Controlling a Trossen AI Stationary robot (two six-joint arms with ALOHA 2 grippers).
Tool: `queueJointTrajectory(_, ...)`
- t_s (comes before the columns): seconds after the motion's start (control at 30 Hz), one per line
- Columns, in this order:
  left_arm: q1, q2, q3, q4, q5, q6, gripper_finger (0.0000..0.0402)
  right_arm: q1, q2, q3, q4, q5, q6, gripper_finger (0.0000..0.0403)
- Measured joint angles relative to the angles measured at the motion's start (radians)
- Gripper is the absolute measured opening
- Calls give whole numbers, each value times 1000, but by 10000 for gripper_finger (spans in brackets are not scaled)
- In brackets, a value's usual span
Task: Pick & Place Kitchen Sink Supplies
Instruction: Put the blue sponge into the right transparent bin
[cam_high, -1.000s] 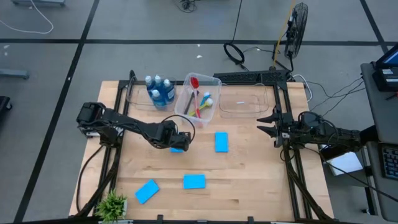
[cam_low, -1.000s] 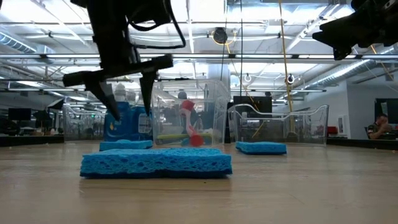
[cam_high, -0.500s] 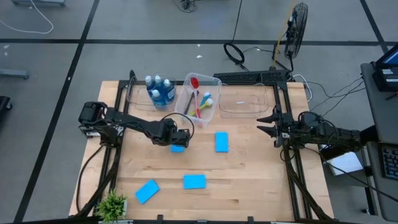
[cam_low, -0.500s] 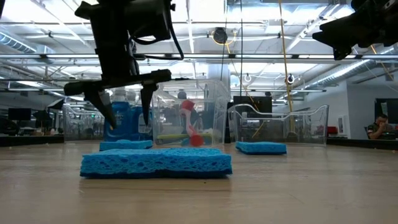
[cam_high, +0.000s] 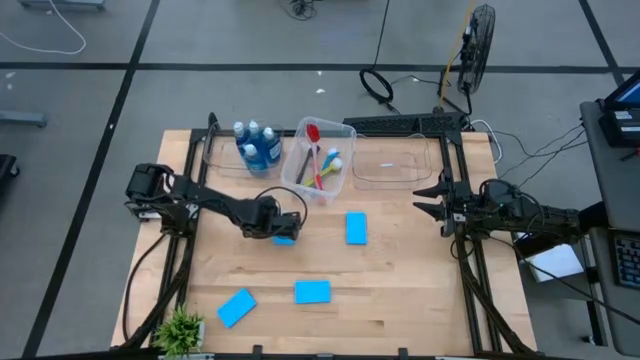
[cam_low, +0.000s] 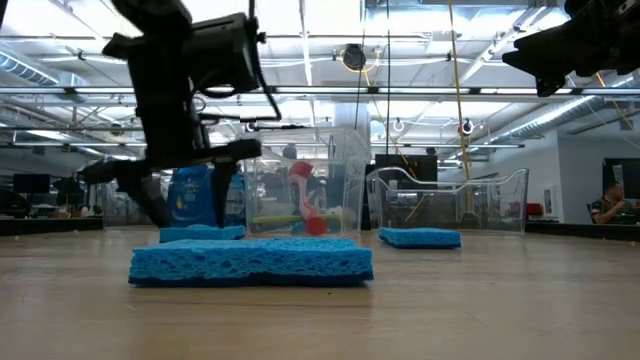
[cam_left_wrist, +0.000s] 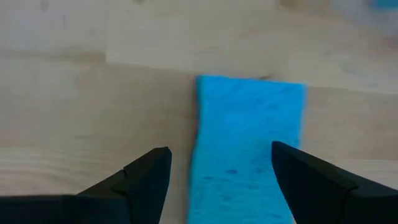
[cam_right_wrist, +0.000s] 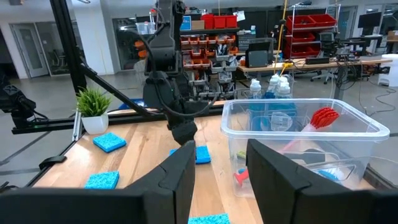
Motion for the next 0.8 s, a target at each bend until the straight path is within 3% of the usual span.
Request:
queueJointTrajectory(0.2, -1, -7, -91, 146, 8, -12, 276, 0, 0, 0, 0, 0, 0, 130)
queueJointTrajectory(0.33, -1, -7, -102, 150, 9, -31, 248, 0, 0, 0, 0, 0, 0, 130)
queueJointTrajectory(0.5, -4, -5, -104, 151, 22, -55, 169, 0, 0, 0, 0, 0, 0, 130)
queueJointTrajectory(0.73, -29, -2, -105, 159, 26, -98, 27, 0, 0, 0, 0, 0, 0, 130)
queueJointTrajectory(0.8, -42, -1, -105, 167, 30, -109, 11, 0, 0, 0, 0, 0, 0, 130)
